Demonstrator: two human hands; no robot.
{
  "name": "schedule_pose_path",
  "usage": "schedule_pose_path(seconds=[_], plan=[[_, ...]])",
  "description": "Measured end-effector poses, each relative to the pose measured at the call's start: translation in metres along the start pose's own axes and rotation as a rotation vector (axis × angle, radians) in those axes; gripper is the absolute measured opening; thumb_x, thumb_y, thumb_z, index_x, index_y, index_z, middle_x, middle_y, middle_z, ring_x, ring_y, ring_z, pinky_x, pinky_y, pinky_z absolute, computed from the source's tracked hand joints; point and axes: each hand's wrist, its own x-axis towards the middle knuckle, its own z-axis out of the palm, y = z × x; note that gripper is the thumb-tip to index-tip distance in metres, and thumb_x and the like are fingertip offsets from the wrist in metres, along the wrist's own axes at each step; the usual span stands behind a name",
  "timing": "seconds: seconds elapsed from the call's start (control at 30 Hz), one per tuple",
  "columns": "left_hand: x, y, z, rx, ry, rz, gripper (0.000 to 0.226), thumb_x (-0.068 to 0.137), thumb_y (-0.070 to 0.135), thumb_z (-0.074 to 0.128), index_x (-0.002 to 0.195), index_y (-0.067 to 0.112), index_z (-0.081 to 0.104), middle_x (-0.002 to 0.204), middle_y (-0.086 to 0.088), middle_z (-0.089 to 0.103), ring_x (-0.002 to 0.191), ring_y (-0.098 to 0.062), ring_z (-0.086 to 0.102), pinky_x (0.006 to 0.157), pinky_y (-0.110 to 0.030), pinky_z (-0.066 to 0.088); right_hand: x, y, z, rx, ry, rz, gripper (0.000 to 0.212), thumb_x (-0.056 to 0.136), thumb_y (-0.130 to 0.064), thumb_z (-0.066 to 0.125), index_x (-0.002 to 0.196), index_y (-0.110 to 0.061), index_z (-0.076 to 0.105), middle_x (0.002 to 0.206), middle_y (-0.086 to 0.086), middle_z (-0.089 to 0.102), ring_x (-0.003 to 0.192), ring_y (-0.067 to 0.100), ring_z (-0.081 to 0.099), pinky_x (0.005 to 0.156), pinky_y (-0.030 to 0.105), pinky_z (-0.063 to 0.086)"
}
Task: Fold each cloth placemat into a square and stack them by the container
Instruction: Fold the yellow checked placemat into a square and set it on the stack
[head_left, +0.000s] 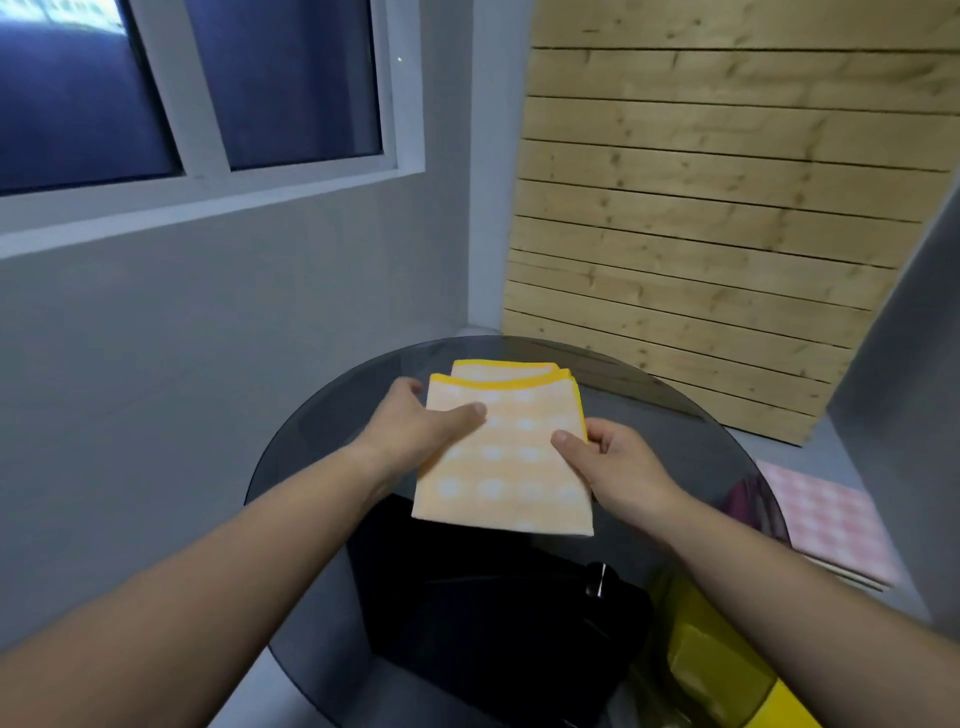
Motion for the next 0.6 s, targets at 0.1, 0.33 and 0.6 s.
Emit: schedule_pose_path(seconds=[0.1,0.33,0.6], plan=[[-0.006,-0.011,-0.003,0.006,-0.156,-0.101,0.03,0.083,0.032,0.079,0.101,0.01,0.069,0.094,-0.006,0.078,0.079,-0.02,0.076,0.071,-0.035,0.062,-0.001,0.009,0.008,-0.124,0.009,0.028,0.024,0.095,-0.031,0.06,0.081,-0.013,0.068,0.069,-0.003,0.073,0.064,0.014,0.068,0.062,0.029,0.049],[-0.021,-0.027,-0.006,0.047,-0.175,-0.164,0.014,0.087,0.017,0.076,0.084,0.009,0.064,0.084,-0.011,0.077,0.063,-0.018,0.07,0.052,-0.025,0.054,-0.013,0.015,0.018,-0.231,0.121,0.027,0.031,0.093,-0.032,0.061,0.08,-0.004,0.06,0.072,0.013,0.064,0.066,0.022,0.058,0.059,0.032,0.042],[-0.028,-0.044,0.004,0.072,-0.051,-0.072,0.009,0.093,0.008,0.066,0.099,0.002,0.067,0.075,-0.007,0.073,0.058,-0.015,0.066,0.049,-0.024,0.048,-0.034,0.01,0.019,-0.189,0.185,0.105,0.015,0.093,-0.034,0.057,0.097,-0.02,0.058,0.084,-0.003,0.066,0.081,0.016,0.064,0.063,0.03,0.046]])
